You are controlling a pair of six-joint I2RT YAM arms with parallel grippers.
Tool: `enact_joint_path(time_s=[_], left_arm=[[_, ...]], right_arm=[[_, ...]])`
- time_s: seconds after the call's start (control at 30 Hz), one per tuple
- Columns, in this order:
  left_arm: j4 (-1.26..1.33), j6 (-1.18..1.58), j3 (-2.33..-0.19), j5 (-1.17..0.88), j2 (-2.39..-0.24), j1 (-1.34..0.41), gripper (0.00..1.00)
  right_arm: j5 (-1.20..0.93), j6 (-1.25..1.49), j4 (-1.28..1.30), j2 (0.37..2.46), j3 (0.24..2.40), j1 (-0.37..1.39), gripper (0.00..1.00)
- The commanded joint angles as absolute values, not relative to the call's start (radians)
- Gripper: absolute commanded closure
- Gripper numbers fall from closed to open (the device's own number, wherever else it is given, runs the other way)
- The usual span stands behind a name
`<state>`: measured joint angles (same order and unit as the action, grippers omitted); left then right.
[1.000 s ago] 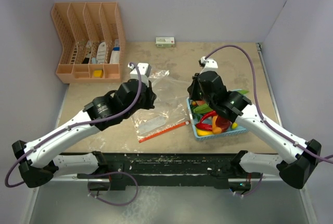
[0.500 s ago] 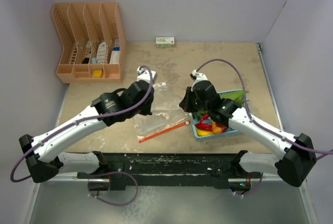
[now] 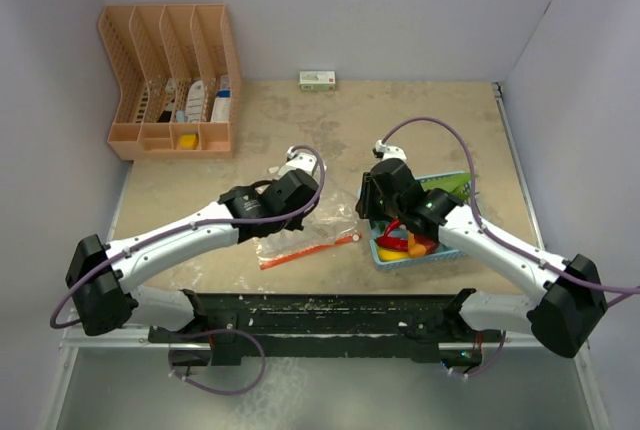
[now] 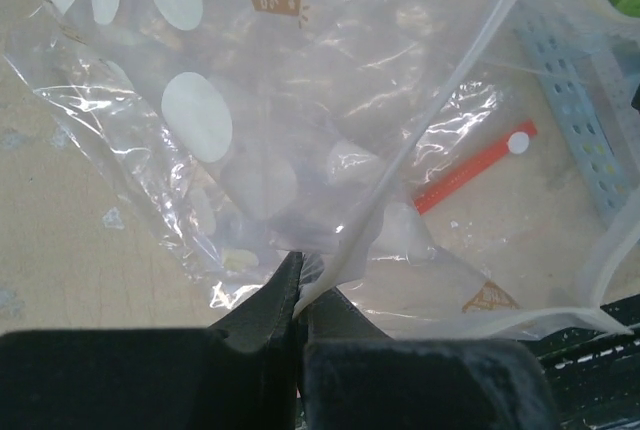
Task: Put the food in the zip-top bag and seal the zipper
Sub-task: Open the zipper of the food storage bag.
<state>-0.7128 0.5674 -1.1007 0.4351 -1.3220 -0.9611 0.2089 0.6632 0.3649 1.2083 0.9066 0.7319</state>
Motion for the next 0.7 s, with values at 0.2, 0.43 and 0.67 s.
enact_joint_path(time_s=[0.2,0.43,0.67], left_arm=[[-0.598,0.53,-1.104,0.462,-1.394,-0.953,1.0],[-0.556,0.511,-1.108,0.448,-1.417,-0.952,1.0],[-0.52,0.491,-1.102,0.43,-1.424,-0.951,1.0]], right_arm=[[0.242,0.66,0.55,1.113,1.051,0.726,0.52],[0.305,0.745,0.742,1.055,1.104,0.725,0.31],[0.409,0.864,0.893,1.049,1.097,0.687,0.11]])
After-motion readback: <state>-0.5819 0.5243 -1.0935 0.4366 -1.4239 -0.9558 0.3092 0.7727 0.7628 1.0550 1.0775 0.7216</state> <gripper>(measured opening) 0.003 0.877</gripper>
